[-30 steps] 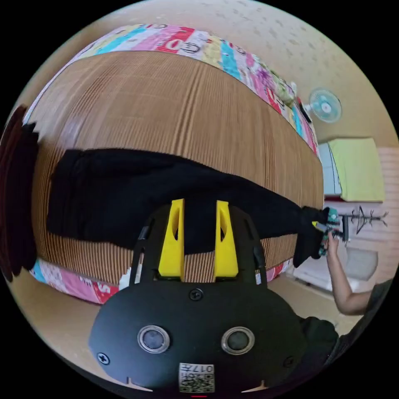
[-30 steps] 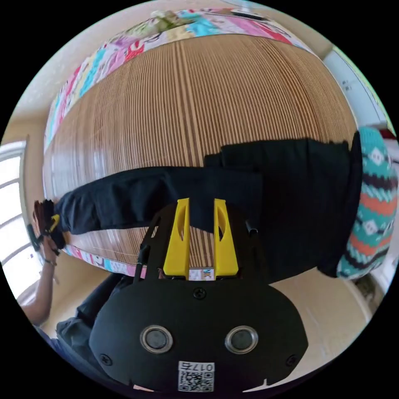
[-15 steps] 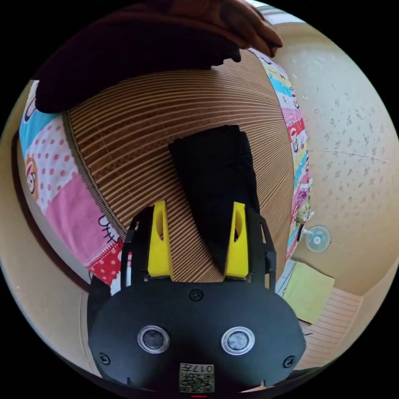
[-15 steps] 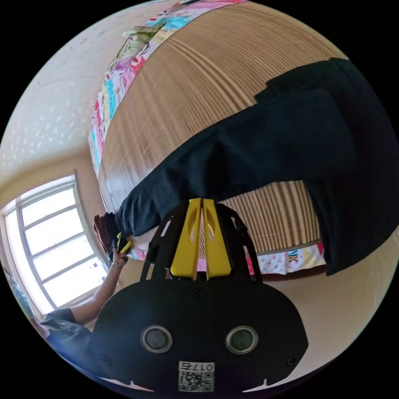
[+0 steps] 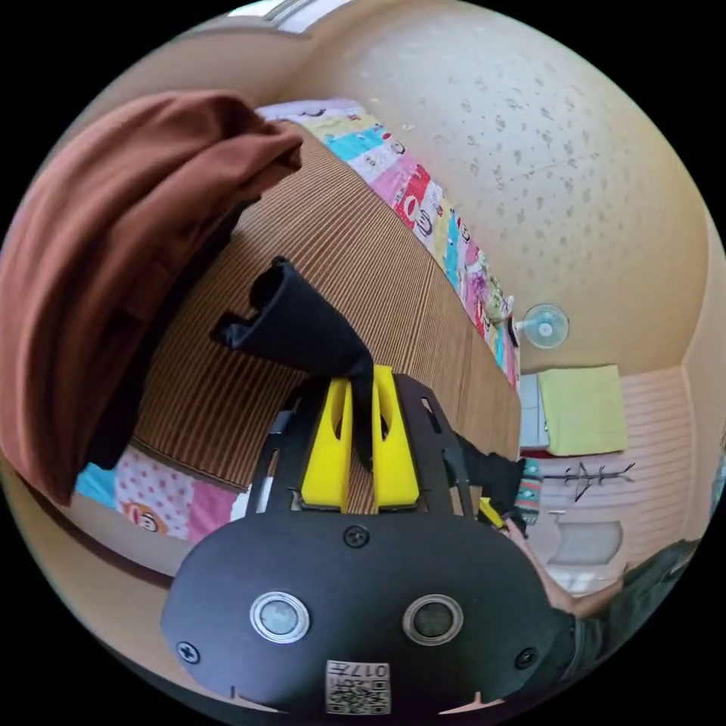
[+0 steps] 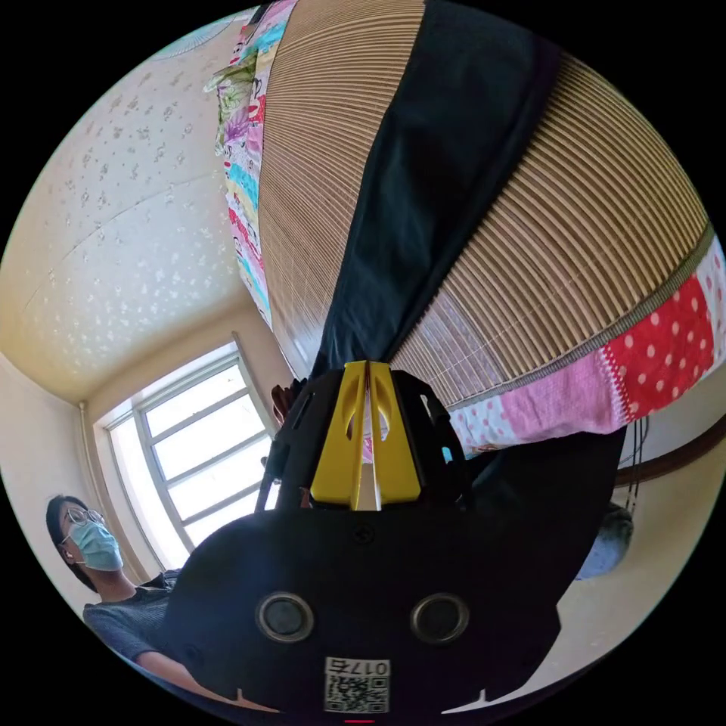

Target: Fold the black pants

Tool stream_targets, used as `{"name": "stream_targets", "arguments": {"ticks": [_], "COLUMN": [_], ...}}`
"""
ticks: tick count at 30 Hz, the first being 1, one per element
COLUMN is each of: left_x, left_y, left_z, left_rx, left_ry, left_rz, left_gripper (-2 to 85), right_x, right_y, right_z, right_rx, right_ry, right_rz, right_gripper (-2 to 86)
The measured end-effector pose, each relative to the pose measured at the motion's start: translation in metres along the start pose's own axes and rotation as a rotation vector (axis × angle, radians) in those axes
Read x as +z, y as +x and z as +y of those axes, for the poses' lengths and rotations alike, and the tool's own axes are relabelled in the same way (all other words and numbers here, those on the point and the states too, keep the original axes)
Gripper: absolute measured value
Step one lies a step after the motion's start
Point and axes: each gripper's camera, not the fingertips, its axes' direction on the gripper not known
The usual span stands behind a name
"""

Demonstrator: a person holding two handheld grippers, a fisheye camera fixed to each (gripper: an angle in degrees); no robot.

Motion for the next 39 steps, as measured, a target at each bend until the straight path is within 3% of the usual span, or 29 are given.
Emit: {"name": "stream_targets", "arguments": {"ticks": [4, 9, 12, 14, 16, 21, 25, 28, 31, 33, 35, 39], "left_x": [-0.012, 0.030, 0.092, 0.139, 0.153, 0.155, 0.187, 0.228, 0.242, 0.235, 0.209, 0.154], "left_y": [0.069, 0.179, 0.231, 0.248, 0.243, 0.184, 0.107, 0.060, 0.033, 0.029, 0.052, 0.115], "left_z": [0.006, 0.049, 0.087, 0.112, 0.118, 0.095, 0.066, 0.063, 0.067, 0.064, 0.055, 0.047], "left_rx": [0.297, 0.576, 0.672, 0.700, 0.668, 0.466, 0.219, 0.049, -0.083, -0.083, 0.064, 0.389], "left_ry": [-0.028, -0.089, -0.222, -0.401, -0.433, -0.338, -0.431, -0.602, -0.681, -0.676, -0.668, -0.629], "left_rz": [0.004, 0.080, 0.168, 0.250, 0.268, 0.037, -0.075, 0.041, 0.193, 0.365, 0.488, 0.545], "left_gripper": [4.6, 5.2, 8.4, 8.8, 8.1, 14.3, 19.5, 18.3, 10.1, 6.3, 5.5, 5.3], "right_x": [-0.018, -0.040, -0.051, -0.064, -0.075, -0.098, -0.110, -0.112, -0.105, -0.098, -0.084, -0.039], "right_y": [-0.004, -0.018, -0.024, -0.025, -0.024, -0.026, -0.027, -0.030, -0.043, -0.059, -0.085, -0.111], "right_z": [0.032, 0.060, 0.075, 0.088, 0.100, 0.123, 0.138, 0.141, 0.132, 0.125, 0.113, 0.091], "right_rx": [0.028, 0.028, 0.026, 0.033, 0.046, 0.035, 0.039, 0.036, 0.008, -0.036, -0.103, -0.121], "right_ry": [0.048, 0.108, 0.146, 0.186, 0.217, 0.210, 0.188, 0.168, 0.116, 0.108, 0.118, 0.055], "right_rz": [-0.079, -0.124, -0.159, -0.176, -0.183, -0.119, -0.058, -0.053, -0.035, -0.015, 0.036, 0.117], "right_gripper": [0.2, 0.1, 0.1, 0.2, 0.2, 0.2, 0.2, 0.2, 0.2, 0.2, 0.2, 0.3]}}
